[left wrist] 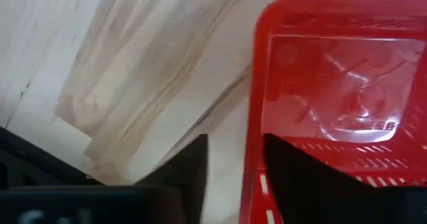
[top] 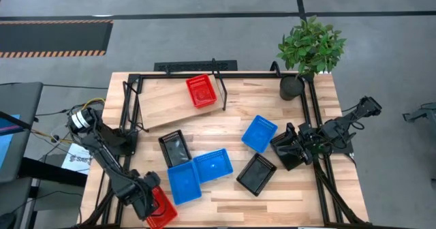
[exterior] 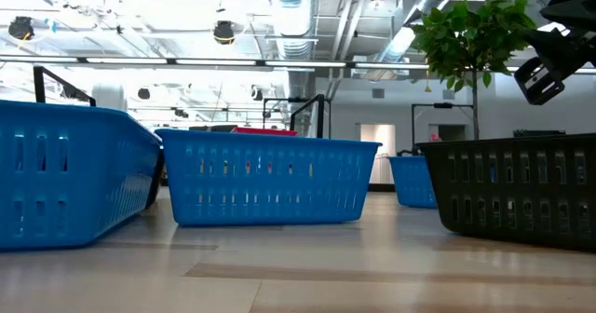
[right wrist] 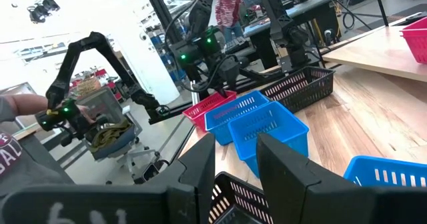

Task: Stack baskets on shelf by color
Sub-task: Stack the red bin on top of the red bin on the shelf

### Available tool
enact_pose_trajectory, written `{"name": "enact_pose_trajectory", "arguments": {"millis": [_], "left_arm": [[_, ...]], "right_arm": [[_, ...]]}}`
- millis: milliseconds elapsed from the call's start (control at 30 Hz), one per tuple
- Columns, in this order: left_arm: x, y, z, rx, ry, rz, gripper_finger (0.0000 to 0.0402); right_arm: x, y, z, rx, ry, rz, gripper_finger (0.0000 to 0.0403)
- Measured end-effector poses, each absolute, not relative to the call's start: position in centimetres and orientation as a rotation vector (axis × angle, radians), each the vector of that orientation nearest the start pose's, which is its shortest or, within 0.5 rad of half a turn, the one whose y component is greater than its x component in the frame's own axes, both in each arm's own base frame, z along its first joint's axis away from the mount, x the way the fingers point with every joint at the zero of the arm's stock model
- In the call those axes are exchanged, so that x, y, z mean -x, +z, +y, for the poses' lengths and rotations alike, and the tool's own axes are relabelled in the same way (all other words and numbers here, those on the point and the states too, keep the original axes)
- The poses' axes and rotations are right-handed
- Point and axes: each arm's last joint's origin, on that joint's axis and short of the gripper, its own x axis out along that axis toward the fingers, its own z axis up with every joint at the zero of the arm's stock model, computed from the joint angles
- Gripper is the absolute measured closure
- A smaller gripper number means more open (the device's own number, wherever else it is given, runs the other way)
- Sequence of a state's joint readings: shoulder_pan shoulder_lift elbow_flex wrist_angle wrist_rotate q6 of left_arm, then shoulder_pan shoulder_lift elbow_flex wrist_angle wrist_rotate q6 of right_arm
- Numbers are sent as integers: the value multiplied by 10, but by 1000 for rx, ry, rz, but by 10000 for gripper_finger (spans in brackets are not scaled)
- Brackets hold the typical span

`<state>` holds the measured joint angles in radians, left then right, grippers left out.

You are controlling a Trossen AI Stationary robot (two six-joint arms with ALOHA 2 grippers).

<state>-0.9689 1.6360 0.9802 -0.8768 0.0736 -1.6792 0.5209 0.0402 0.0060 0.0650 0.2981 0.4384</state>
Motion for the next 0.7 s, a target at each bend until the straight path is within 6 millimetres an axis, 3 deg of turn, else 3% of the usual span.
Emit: {"name": "enact_pose_trajectory", "arguments": {"millis": [167, 433, 700], "left_arm": [[-157, 171, -225, 608, 498, 1559, 388], [-157, 196, -224, 716, 463, 1520, 400], [-160, 256, -213, 895, 326, 1366, 401]], "right_arm": [[-90, 169, 42, -449, 225, 20, 268], [-90, 169, 42, -449, 226, 21, 268], [-90, 169, 42, -449, 225, 21, 268]]}}
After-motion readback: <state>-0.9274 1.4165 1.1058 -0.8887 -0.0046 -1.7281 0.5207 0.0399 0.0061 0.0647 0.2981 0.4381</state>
